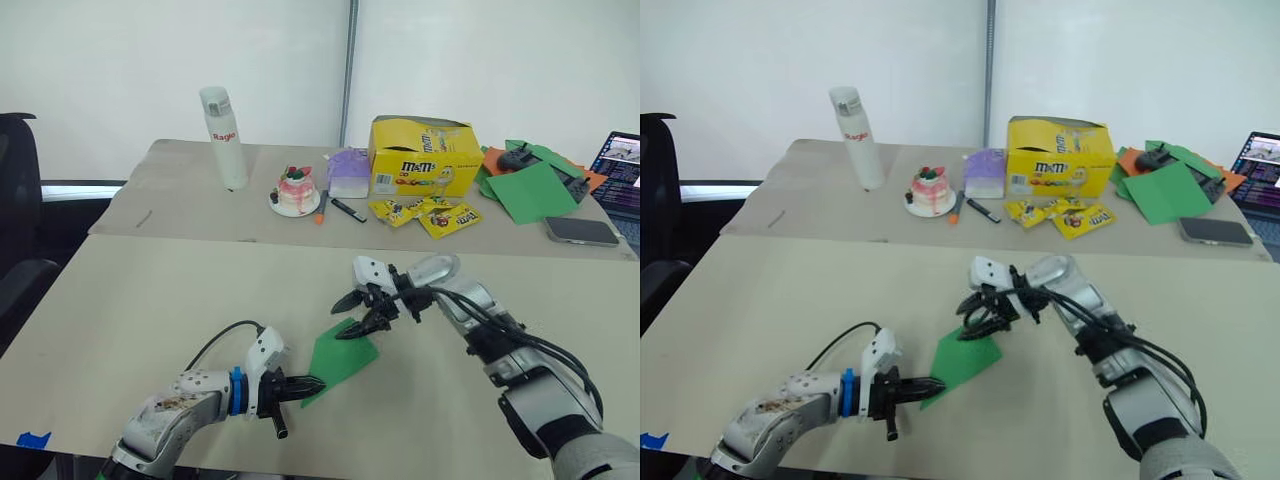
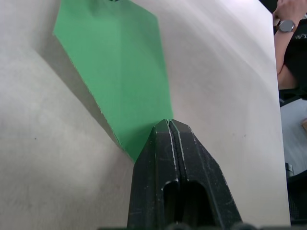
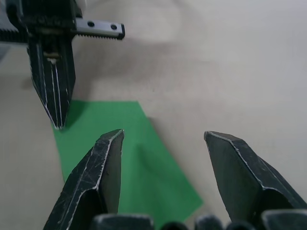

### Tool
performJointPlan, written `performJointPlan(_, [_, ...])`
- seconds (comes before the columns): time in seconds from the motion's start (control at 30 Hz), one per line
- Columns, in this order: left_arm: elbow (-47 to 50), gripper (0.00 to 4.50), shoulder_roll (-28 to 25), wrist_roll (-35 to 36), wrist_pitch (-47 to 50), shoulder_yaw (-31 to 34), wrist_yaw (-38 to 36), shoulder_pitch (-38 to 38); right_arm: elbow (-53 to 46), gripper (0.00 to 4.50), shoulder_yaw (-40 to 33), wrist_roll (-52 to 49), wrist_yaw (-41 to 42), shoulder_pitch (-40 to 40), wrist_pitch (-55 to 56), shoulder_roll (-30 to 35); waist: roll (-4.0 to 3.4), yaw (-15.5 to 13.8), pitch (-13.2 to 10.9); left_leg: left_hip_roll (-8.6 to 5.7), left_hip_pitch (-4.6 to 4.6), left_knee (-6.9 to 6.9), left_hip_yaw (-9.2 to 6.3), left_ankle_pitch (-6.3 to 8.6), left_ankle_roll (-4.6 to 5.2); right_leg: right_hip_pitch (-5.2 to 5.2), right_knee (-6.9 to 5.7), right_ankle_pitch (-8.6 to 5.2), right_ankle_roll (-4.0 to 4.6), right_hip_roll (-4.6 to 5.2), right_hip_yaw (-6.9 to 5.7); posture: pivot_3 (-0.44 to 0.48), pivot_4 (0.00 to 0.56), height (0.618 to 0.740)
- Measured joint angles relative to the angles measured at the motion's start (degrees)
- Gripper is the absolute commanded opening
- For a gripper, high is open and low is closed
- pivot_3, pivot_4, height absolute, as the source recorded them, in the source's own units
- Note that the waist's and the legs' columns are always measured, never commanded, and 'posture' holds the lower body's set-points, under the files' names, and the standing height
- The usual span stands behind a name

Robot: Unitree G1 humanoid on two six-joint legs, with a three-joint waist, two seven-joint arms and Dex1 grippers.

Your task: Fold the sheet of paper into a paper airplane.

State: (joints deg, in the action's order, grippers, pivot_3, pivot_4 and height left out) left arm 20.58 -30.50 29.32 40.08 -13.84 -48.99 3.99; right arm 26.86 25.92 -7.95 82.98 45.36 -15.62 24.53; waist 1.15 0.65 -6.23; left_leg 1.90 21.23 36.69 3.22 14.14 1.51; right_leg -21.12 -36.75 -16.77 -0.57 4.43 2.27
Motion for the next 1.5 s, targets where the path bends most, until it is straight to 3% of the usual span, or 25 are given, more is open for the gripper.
performJointPlan(0.17, [-2.21, 0.00, 0.33, -0.36, -3.79, -1.32, -1.05, -0.26, 10.40, 2.97, 0.88, 2.56, 3.86, 5.11, 2.36, -1.84, -0.22, -0.20, 0.00, -0.05, 0.00, -0.05, 0.01, 0.19, -0.35, -0.13, 0.06, -0.01, 0.02, 0.39, -0.16, 0.000, 0.150, 0.722])
performJointPlan(0.47, [-4.44, 0.00, 0.52, -0.39, -7.34, -1.61, -1.94, -0.43, 16.32, 2.97, 2.89, 0.26, 6.25, 5.91, -0.79, -0.25, -0.68, 0.02, 0.08, -0.07, 0.00, -0.44, 0.21, 0.13, -0.39, -0.06, 0.06, -0.03, 0.06, 0.76, -0.52, 0.000, 0.150, 0.722])
performJointPlan(1.1, [-3.62, 0.00, 0.52, 0.01, -3.39, -1.59, -1.85, -2.69, 14.56, 2.97, 7.17, -11.09, 6.60, 6.20, -14.28, 4.71, -0.81, 0.03, 0.03, 0.00, 0.44, -0.52, 0.16, 0.03, -0.30, -0.16, 0.21, -0.07, 0.13, 1.16, -1.35, 0.000, 0.150, 0.722])
performJointPlan(1.2, [-2.91, 0.00, 0.52, 0.21, -2.19, -1.54, -1.59, -2.73, 12.84, 2.18, 7.44, -12.55, 6.61, 6.20, -15.54, 5.57, -0.82, 0.04, 0.03, 0.03, 0.57, -0.59, 0.08, -0.07, -0.18, -0.17, 0.50, -0.06, 0.11, 1.17, -1.50, 0.000, 0.150, 0.722])
performJointPlan(1.4, [-1.26, 0.00, 0.52, 0.49, 0.36, -1.38, -1.17, -2.95, 9.25, 0.07, 8.87, -13.63, 6.62, 5.11, -16.52, 7.04, -0.81, 0.04, 0.03, 0.02, 0.75, -0.72, 0.08, -0.06, -0.19, -0.22, 0.81, -0.04, 0.08, 1.24, -1.60, 0.000, 0.150, 0.722])
performJointPlan(1.5, [-0.84, 0.00, 0.51, 0.59, 1.59, -1.21, -1.13, -3.40, 7.38, 0.03, 9.09, -13.65, 6.62, 3.78, -17.12, 7.59, -0.80, 0.06, 0.02, 0.02, 0.76, -0.74, 0.08, -0.06, -0.20, -0.23, 0.83, -0.04, 0.09, 1.25, -1.62, 0.000, 0.150, 0.722])
